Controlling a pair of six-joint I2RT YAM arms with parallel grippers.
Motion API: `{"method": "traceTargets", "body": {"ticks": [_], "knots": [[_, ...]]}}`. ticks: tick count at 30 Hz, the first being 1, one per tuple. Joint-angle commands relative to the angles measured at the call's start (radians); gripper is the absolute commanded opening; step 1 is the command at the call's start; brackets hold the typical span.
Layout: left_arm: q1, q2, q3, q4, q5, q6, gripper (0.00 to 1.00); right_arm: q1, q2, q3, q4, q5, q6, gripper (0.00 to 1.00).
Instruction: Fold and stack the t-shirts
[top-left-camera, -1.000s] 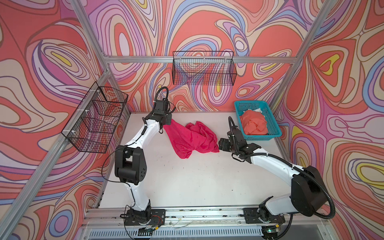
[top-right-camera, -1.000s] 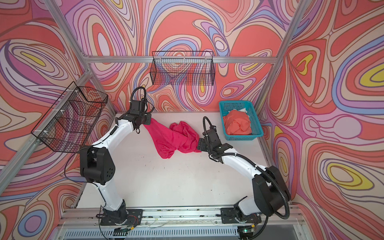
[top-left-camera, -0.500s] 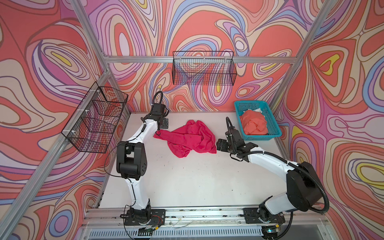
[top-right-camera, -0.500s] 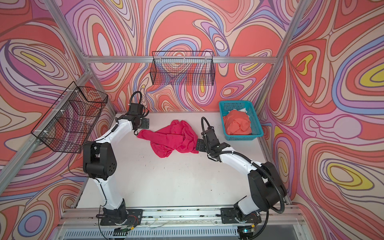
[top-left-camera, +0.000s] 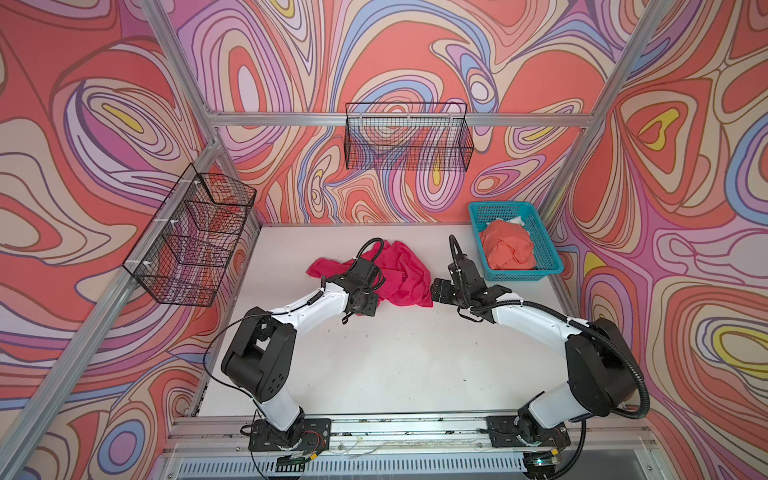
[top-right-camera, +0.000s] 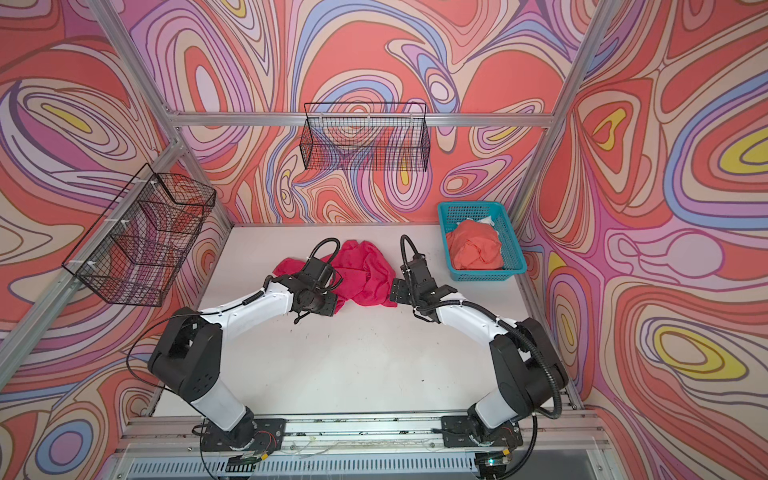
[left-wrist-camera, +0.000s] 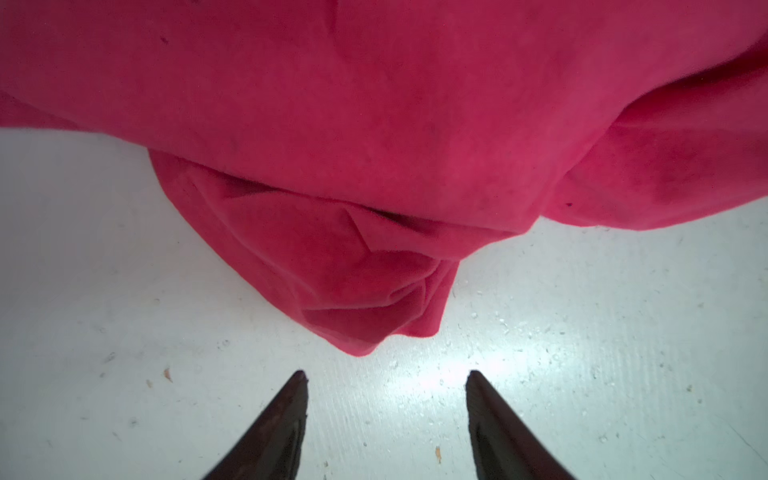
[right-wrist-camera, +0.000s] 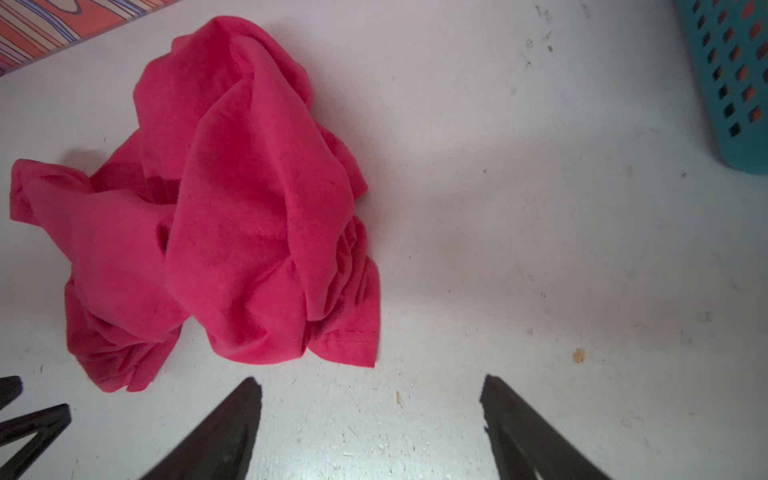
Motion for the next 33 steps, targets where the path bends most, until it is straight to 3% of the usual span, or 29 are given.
{"method": "traceTargets", "body": {"ticks": [1,7,14,19,27,33], "knots": [[-0.009,0.039,0.010,0.024,0.045,-0.048,0.60,-0.005,0.013,0.015,0.019,-0.009,0.007,0.88],[-0.019,0.123,0.029,0.054,0.072,-0.054,0.59,-0.004,0.012,-0.006,0.033,-0.004,0.010,0.88],[-0.019,0.170,0.021,0.105,0.019,-0.073,0.57,-0.004,0.054,-0.036,0.078,-0.006,0.002,0.86],[-0.019,0.199,0.019,0.133,0.020,-0.091,0.44,-0.005,0.139,-0.030,0.138,-0.050,-0.017,0.79],[-0.019,0.214,-0.019,0.142,0.029,-0.133,0.02,0.004,0.110,-0.018,0.233,-0.072,-0.001,0.78],[-0.019,0.129,-0.095,0.123,0.021,-0.170,0.00,0.004,0.231,0.074,0.253,-0.052,-0.030,0.76]]}}
